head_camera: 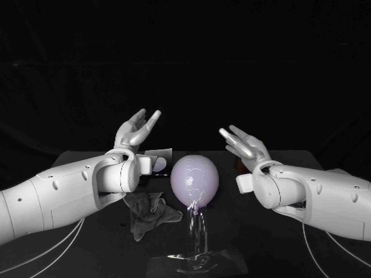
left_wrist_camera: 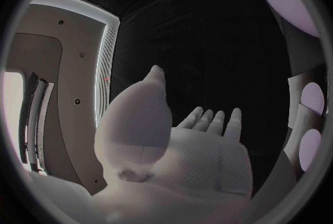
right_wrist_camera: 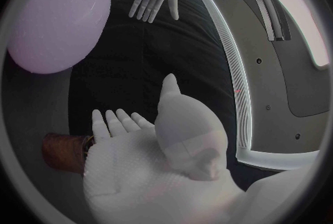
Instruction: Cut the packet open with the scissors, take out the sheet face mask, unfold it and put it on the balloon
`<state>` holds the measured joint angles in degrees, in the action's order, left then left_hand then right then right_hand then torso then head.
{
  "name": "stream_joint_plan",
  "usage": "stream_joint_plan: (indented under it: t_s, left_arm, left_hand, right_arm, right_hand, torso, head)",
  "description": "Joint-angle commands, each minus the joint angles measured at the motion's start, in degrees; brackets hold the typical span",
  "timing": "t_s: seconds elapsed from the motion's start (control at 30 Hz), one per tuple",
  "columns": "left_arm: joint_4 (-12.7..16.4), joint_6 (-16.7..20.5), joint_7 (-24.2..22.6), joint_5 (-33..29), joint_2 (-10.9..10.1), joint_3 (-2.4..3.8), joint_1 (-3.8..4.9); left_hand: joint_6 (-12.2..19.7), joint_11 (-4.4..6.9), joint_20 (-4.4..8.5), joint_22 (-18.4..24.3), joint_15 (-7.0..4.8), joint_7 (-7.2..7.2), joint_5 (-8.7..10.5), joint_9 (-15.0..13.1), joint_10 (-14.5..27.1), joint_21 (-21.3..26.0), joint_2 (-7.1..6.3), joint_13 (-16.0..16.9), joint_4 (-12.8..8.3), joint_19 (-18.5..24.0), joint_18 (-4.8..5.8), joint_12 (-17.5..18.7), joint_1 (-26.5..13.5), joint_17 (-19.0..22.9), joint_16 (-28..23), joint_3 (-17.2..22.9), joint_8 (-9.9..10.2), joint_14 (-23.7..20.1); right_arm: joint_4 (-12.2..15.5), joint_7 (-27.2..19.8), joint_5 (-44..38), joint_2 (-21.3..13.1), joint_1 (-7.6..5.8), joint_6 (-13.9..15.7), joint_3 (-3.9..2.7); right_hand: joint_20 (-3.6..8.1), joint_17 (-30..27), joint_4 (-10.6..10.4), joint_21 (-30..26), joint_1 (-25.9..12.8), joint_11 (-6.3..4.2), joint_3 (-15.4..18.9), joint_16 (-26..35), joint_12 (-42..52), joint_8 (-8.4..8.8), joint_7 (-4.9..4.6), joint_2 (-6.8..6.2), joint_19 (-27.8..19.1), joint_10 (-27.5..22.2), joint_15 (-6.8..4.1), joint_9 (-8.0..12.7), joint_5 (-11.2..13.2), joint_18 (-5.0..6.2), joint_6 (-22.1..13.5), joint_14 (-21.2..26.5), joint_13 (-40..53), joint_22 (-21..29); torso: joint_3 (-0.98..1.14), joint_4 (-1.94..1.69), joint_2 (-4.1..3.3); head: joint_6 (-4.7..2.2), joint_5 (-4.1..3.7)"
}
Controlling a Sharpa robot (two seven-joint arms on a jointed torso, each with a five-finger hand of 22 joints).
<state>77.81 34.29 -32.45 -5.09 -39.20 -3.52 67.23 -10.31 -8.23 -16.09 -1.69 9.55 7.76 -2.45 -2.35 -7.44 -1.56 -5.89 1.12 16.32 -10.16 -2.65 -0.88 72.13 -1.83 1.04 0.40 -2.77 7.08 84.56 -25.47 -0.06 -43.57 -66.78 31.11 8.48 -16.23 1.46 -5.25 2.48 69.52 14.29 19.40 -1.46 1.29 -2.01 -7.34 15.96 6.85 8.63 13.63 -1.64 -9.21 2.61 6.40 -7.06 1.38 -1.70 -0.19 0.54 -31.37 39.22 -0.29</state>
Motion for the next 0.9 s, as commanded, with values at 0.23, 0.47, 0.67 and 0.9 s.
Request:
stream_joint_plan:
  t_s: [0.23,0.47,0.67,0.9]
  left_arm:
    - [-0.22,-4.77,-3.12,-2.27,0.21,-0.02,0.19]
    - [0.29,-5.7,-2.74,-1.86,-3.17,-0.11,0.21]
    - [0.69,-8.97,0.41,3.19,-4.91,-0.12,0.22]
    - [0.97,-11.44,2.06,7.48,-6.39,-0.12,0.24]
  left_hand:
    - [-7.39,-2.43,-0.86,-1.56,3.66,5.09,-0.34,-1.85,-7.0,-2.98,1.34,0.97,0.64,-7.58,-0.84,-1.71,6.06,-2.17,2.96,1.62,-3.08,8.39]
    - [-19.93,-5.04,-0.56,-4.94,3.34,6.86,-0.27,-4.97,-21.97,-9.71,2.65,2.59,0.0,-25.63,-2.34,-5.37,10.89,-6.17,9.44,2.95,-8.52,25.72]
    - [-36.82,-2.76,-0.17,-5.81,-0.13,5.63,-0.4,-8.72,-43.68,-12.58,4.57,4.54,-3.4,-31.41,-5.38,-11.57,20.17,-9.46,16.13,6.91,-16.2,41.09]
    - [-40.64,-0.66,1.56,-7.83,-3.42,4.16,-0.46,-8.31,-51.79,-17.72,2.18,2.65,-2.67,-39.68,-8.04,-9.88,23.35,-12.05,20.18,10.94,-16.12,51.6]
  right_arm:
    - [-1.48,3.14,-2.38,0.42,-1.72,-13.7,1.92]
    - [-4.14,-3.98,-17.07,-0.49,-1.89,0.1,1.9]
    - [-4.01,-4.83,-27.22,-1.58,-2.28,2.08,1.82]
    - [-3.79,-3.84,-34.11,-2.44,-2.83,2.3,1.76]
  right_hand:
    - [-0.45,4.43,9.18,10.46,13.55,0.4,-4.06,-7.84,5.15,-7.35,-9.5,-0.41,21.13,27.04,-0.14,-4.44,3.35,4.42,19.18,-25.92,2.05,-4.78]
    - [-0.37,6.07,14.24,13.59,15.82,-1.17,-4.65,-11.51,6.4,-10.54,-8.62,-0.49,28.72,40.74,-2.19,-6.23,5.27,6.45,29.41,-39.25,2.29,-5.64]
    - [0.03,6.29,19.66,15.36,15.8,-2.73,-3.19,-12.62,5.41,-12.28,-7.48,0.18,33.81,47.1,-4.15,-7.04,5.9,7.94,39.29,-45.97,2.22,-5.78]
    - [1.47,6.5,21.96,16.86,15.72,-3.98,-2.02,-13.17,3.77,-11.27,-6.67,0.74,38.32,51.11,-5.74,-6.36,5.91,8.01,42.39,-51.52,2.17,-5.94]
  torso:
    - [-0.01,0.02,-0.01]
    - [0.1,0.16,0.07]
    - [0.13,0.08,-0.26]
    - [0.19,0.11,-0.5]
  head:
    - [0.04,0.0]
    - [-0.42,0.01]
    - [-0.46,0.05]
    - [-0.49,-0.3]
